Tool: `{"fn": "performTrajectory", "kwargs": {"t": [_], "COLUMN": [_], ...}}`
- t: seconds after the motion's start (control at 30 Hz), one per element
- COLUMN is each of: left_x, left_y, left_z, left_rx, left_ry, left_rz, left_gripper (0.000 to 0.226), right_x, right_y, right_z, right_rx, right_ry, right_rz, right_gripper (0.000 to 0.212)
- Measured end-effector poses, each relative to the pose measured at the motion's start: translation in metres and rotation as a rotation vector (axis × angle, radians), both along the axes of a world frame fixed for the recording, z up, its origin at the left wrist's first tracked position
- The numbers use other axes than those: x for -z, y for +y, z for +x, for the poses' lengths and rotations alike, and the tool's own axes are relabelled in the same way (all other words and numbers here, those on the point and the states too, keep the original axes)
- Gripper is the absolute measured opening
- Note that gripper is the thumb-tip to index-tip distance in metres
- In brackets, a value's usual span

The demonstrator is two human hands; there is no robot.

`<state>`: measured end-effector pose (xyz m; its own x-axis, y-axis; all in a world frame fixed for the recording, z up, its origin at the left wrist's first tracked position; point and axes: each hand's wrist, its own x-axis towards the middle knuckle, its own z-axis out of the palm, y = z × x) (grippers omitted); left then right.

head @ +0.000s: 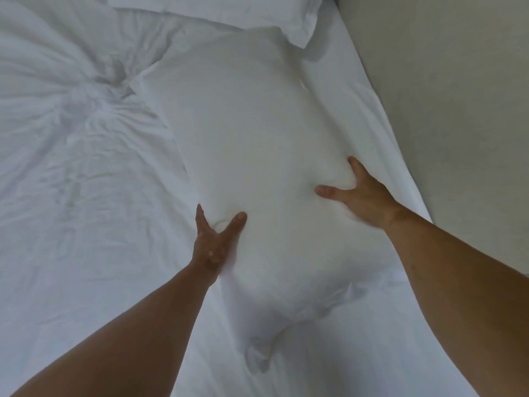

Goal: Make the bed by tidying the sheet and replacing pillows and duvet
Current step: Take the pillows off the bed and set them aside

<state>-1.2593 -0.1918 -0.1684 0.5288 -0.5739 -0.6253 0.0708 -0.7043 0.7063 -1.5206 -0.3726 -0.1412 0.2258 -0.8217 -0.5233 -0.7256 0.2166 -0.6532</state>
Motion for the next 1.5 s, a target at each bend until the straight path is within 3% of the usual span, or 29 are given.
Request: {"fn": "performTrajectory", "kwargs": {"t": [0.2,0.27,0.37,0.53,0.73,0.93,1.03,1.4,1.5], "left_x": [-0.017,-0.033,-0.065,-0.123,-0.186,-0.232,-0.257,-0.342,-0.365], "left_y": [-0.005,-0.005,-0.004,0.011,0.054,0.114,0.151,0.322,0.366], "left_z": [-0.018,-0.026,-0.038,-0.047,-0.068,-0.096,-0.1,-0.071,-0.075], "left_rx": [-0.041,-0.047,-0.003,0.132,0.27,0.414,0.498,0.88,0.998], "left_ry": [-0.01,-0.017,-0.121,-0.2,-0.2,-0.101,-0.022,0.363,0.453], "left_rz": [-0.082,-0.113,-0.147,-0.233,-0.3,-0.389,-0.467,-0.743,-0.799], "left_gripper": [0.129,0.113,0.069,0.056,0.057,0.07,0.061,0.06,0.062], "right_x": [0.002,-0.006,-0.024,-0.067,-0.134,-0.205,-0.249,-0.393,-0.425], "right_y": [0.014,0.024,0.043,0.091,0.169,0.266,0.329,0.593,0.663], "right_z": [-0.002,-0.003,-0.004,-0.017,-0.044,-0.081,-0.082,-0.022,-0.01], "right_rx": [0.082,0.101,0.128,0.229,0.375,0.548,0.649,0.965,1.073], "right_ry": [-0.181,-0.222,-0.282,-0.387,-0.389,-0.308,-0.274,-0.001,0.039], "right_rz": [-0.079,-0.102,-0.1,-0.129,-0.217,-0.303,-0.368,-0.647,-0.715], "right_gripper": [0.115,0.11,0.1,0.073,0.066,0.066,0.066,0.046,0.049]}}
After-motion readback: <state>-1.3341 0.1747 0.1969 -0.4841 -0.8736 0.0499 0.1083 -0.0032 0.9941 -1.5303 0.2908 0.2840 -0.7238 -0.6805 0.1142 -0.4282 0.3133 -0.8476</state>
